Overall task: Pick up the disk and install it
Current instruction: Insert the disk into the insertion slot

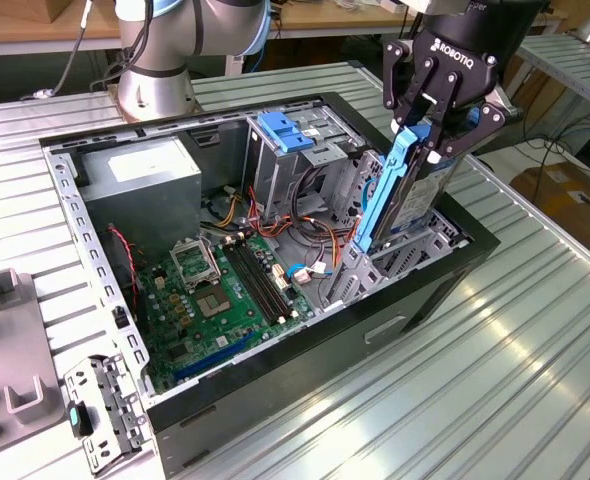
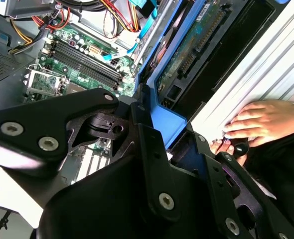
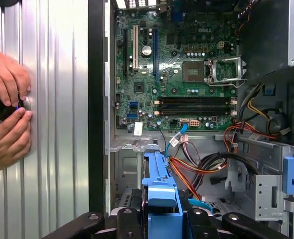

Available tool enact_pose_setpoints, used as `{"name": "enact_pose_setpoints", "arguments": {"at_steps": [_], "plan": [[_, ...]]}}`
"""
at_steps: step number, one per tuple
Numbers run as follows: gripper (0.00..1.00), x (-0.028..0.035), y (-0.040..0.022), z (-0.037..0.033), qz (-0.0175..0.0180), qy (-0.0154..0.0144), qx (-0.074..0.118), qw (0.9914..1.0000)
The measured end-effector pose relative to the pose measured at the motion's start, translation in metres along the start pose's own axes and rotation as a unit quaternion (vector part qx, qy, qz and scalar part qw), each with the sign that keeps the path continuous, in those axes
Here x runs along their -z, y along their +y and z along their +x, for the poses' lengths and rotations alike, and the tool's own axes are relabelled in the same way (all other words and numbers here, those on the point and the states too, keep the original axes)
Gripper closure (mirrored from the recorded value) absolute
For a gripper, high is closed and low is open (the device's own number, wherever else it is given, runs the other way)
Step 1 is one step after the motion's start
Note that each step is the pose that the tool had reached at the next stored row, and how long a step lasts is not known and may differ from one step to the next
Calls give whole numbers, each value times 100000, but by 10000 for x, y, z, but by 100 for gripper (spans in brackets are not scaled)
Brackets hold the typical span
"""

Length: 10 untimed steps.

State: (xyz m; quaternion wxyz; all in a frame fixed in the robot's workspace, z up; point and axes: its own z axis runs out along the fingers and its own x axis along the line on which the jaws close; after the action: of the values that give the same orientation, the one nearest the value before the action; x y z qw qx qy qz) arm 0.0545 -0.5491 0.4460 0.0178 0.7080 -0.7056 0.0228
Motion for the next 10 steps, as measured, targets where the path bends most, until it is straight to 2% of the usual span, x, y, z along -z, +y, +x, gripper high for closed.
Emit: {"name": "enact_pose_setpoints", "arguments": {"at_steps": [10], "plan": [[63, -6, 1, 0, 2, 7, 16, 100000]]}}
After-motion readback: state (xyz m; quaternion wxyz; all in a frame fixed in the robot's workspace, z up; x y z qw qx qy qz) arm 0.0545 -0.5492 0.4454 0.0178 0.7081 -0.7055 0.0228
